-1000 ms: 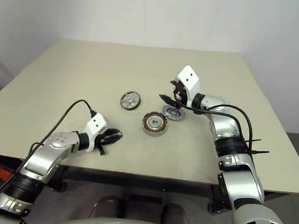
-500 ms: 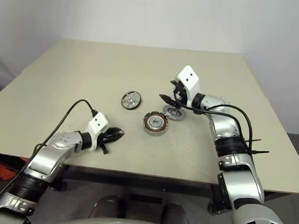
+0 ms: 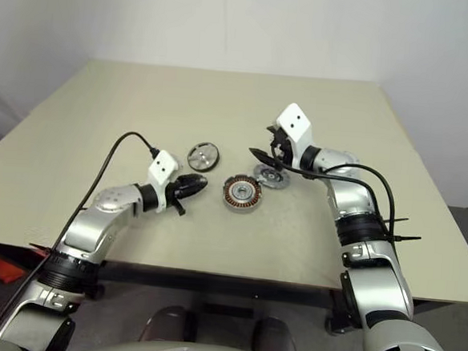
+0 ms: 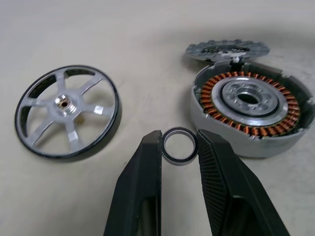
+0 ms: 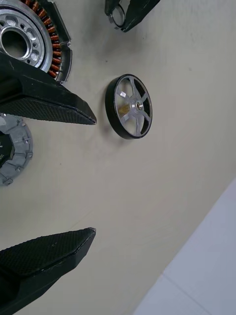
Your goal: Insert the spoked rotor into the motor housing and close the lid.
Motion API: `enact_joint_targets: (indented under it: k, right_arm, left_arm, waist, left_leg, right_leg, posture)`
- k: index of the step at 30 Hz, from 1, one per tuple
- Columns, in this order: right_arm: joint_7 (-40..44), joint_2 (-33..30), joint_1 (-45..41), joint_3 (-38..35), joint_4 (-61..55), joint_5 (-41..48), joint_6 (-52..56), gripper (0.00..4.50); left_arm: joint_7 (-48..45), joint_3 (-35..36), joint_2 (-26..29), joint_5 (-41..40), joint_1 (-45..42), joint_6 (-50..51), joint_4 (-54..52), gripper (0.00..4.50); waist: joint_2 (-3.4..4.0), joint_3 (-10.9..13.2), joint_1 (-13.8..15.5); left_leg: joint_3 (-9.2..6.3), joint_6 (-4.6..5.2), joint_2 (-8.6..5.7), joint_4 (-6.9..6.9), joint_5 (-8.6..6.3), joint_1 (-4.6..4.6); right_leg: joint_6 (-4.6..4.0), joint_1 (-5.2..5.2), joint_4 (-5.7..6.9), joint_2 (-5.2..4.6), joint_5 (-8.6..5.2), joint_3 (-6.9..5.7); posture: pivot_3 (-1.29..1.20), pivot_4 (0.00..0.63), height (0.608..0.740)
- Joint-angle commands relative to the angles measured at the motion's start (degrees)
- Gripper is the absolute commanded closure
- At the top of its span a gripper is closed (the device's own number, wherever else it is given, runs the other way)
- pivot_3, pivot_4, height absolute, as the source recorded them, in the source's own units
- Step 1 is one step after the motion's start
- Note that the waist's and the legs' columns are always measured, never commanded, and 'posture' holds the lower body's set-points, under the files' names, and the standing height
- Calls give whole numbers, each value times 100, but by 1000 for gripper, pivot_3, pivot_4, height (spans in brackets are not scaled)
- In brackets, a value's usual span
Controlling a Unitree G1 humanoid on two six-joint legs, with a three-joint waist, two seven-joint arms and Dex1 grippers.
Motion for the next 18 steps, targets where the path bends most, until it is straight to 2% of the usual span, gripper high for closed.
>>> enact_joint_targets:
  k: [1, 7, 18]
  right_arm:
    - [-23, 14, -130, -59, -83, -6, -109, 739]
    - [2, -10, -166, -70, -154, -6, -44, 739]
    - [-22, -24, -129, -76, -301, -6, 38, 739]
  left_arm:
    - [-196, -165, -43, -32, -287, 19, 11, 3773]
    - [-384, -547, -221, 140, -749, -27, 395, 3773]
    - [-360, -725, -479, 328, -1068, -130, 783, 3773]
  waist:
    - [0, 0, 1]
    - [0, 0, 4]
    - [0, 1, 7]
  left_leg:
    - [0, 0, 0, 0, 0, 0]
    - [0, 0, -1, 0, 0, -1]
    - [0, 1, -1, 0, 0, -2]
  right_leg:
    - [0, 0, 0, 0, 0, 0]
    - [0, 0, 0, 0, 0, 0]
    - [0, 0, 0, -1, 0, 0]
  posture:
    - [0, 0, 740]
    - [0, 0, 740]
    - [0, 0, 740]
